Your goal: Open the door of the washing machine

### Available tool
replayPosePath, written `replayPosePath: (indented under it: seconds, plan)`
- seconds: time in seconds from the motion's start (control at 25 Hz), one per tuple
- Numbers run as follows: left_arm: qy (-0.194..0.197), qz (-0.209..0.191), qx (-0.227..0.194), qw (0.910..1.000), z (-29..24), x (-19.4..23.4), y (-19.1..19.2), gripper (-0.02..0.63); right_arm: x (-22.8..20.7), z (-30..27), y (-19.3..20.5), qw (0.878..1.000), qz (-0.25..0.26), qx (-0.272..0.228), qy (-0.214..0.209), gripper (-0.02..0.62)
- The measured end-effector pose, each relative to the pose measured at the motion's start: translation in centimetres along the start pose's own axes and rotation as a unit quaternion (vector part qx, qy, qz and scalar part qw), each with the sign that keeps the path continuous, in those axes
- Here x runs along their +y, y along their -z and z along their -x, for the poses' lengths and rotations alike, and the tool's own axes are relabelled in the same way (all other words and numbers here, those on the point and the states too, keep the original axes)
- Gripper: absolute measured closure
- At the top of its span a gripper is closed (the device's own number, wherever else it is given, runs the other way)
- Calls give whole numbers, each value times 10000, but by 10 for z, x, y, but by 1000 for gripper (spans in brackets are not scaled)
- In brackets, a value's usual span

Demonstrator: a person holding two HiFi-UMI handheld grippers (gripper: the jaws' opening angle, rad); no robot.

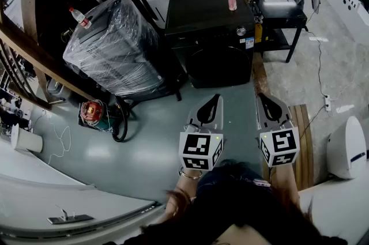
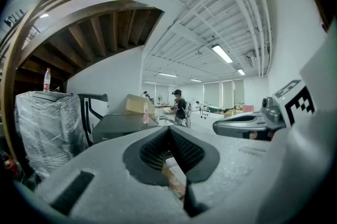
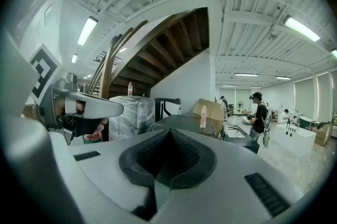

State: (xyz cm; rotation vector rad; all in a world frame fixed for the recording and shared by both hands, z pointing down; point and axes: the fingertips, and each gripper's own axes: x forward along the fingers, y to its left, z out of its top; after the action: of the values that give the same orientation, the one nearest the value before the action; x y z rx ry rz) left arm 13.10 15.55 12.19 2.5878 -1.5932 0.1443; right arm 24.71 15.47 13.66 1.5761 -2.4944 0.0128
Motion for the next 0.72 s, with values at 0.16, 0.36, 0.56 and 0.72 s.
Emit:
replayPosePath:
  seconds: [0.16, 0.36, 0.56, 0.72]
  plan:
    - [67, 21, 13, 10000, -8, 8, 2, 594, 0, -9, -3, 9998, -2, -175, 75, 597]
    - [168, 23, 63, 9998, -20, 18, 6, 594, -3, -21, -3, 9993, -187, -266, 180, 597]
    - [258, 94, 82, 9996, -27, 36, 8, 594, 3, -32, -5, 9977, -609, -294, 108, 597]
    - [377, 151, 123, 9991, -31, 43, 12, 594, 11, -37, -9, 9970, -684, -348, 91, 597]
